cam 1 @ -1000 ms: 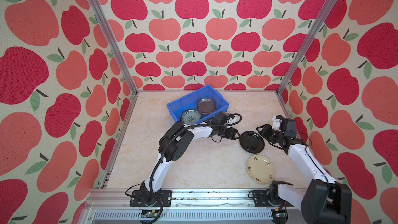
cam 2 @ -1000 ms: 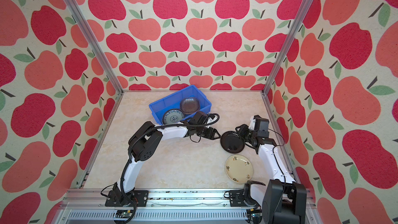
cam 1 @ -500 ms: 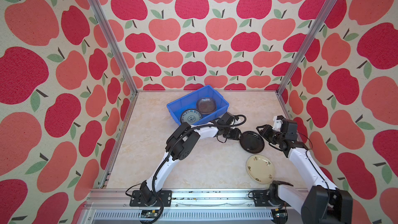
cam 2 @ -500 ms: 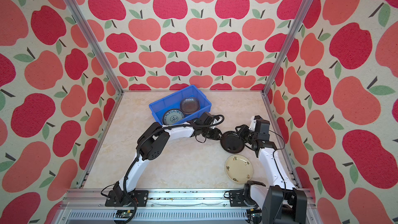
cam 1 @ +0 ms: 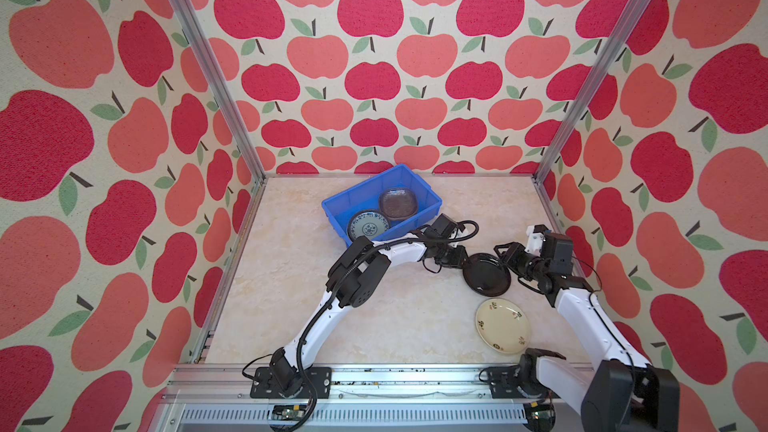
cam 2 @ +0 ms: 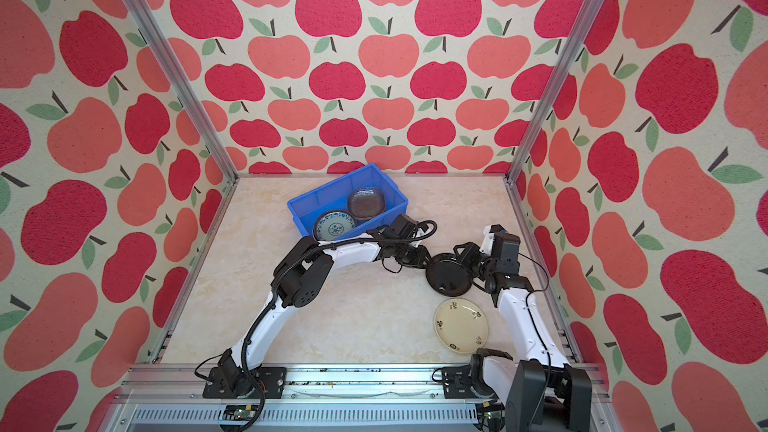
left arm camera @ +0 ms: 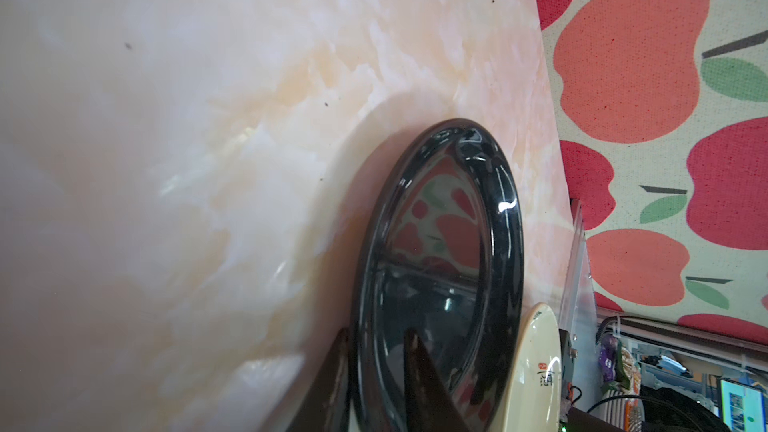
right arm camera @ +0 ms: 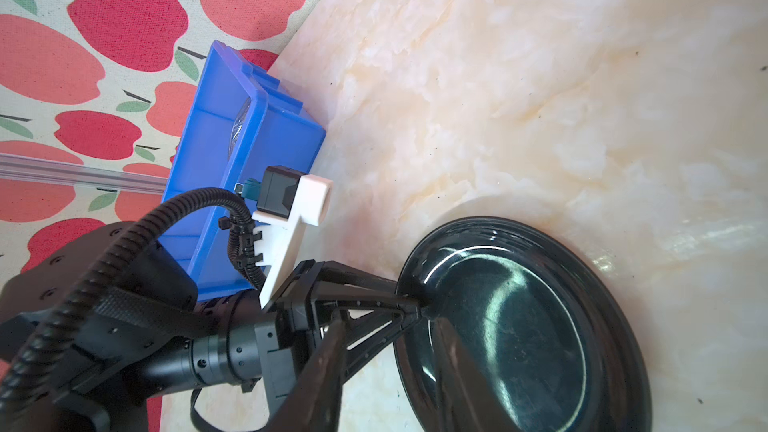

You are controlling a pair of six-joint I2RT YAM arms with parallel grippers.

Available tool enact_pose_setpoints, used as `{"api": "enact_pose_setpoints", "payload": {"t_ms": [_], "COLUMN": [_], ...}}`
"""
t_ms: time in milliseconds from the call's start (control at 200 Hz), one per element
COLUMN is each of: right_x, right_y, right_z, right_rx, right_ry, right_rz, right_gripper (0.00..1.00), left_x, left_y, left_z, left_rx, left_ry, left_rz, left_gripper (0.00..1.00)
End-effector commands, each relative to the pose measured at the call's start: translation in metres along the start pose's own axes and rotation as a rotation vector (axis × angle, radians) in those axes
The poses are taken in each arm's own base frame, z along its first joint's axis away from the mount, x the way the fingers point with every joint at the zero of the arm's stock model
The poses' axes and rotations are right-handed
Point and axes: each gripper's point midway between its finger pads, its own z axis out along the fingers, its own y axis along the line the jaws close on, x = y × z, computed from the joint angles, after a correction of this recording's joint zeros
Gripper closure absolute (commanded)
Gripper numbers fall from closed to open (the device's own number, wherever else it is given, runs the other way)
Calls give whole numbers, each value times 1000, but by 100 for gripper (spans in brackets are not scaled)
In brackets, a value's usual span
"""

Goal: Place the plates into the plastic bin on the countertop
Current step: 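Tilt up the black plate with the left gripper while the right grips its rim, then carry the black plate into the bin with the right gripper while the left releases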

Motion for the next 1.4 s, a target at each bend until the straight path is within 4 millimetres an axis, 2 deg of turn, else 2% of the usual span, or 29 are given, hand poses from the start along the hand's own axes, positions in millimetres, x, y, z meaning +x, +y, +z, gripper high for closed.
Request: {"api": "enact_pose_setpoints", "payload": {"t_ms": [0, 250, 365, 430, 495, 625, 745, 860, 975, 1091, 1296, 1396], "right_x": [0, -6, -15, -21, -31, -56, -76, -89, -84, -64, -32, -19], "right_y": [2, 8, 16, 27, 38, 65, 78, 99, 130, 173, 230, 241], "right_z": [1, 2, 2, 2, -1, -14, -25, -29, -20, -2, 29, 51], "right_rx": [-25, -36, -56, -94, -120, -165, -135, -172, -237, -347, -468, -479], "right_ry": [0, 1, 0, 0, -9, -51, -75, -72, -15, 73, 170, 228], "right_rz": [16, 9, 4, -9, -20, -71, -126, -169, -225, -267, -327, -333], "right_gripper": [62, 62, 62, 62, 62, 61, 61, 56, 50, 48, 50, 53], "left_x": [24, 16, 3, -8, -24, -61, -77, -87, -91, -91, -79, -74], "left_y": [20, 20, 18, 17, 12, -3, -10, -4, 9, 12, 27, 34], "left_z": [13, 5, -7, -19, -39, -98, -151, -199, -243, -278, -313, -325], "left_rx": [-48, -29, -15, -1, 20, 42, 9, -44, -72, -56, -83, -88], "left_ry": [74, 40, -8, -42, -102, -227, -297, -363, -421, -479, -537, -557], "left_rz": [-56, -54, -47, -52, -55, -42, -28, -43, -87, -125, -170, -185], "left_gripper": [80, 93, 100, 100, 100, 100, 100, 100, 100, 100, 100, 100]}}
